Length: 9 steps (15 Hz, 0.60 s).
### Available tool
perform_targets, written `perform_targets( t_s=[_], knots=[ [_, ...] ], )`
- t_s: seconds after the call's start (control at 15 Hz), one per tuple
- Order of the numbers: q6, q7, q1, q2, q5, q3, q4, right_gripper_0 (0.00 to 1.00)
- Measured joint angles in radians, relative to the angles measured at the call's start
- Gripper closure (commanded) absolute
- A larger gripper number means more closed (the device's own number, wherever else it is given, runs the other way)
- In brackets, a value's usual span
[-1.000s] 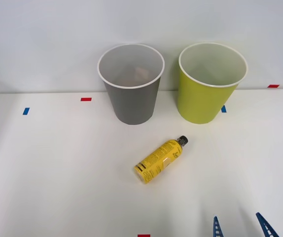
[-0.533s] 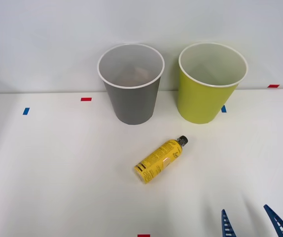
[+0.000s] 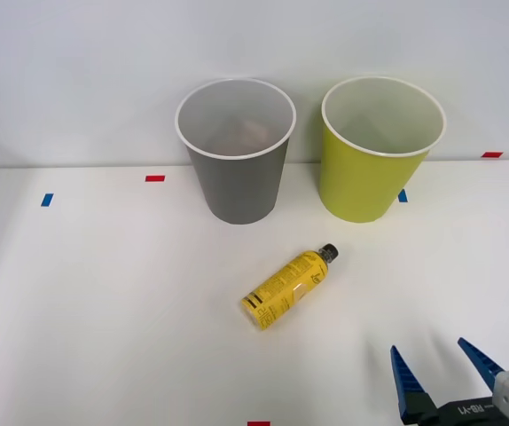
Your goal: Put cans in the gray bin, plastic bottles in the light green bin
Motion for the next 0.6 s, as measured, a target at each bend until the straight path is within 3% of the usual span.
perform_targets(
  t_s=[0.4,0.6],
  knots=[
    [0.129,-0.028,-0.126,-0.042,-0.019,0.002,-0.016,0.00],
    [0.252,-0.168,-0.208,-0.045,-0.034,0.002,-0.023,0.00]
  ],
)
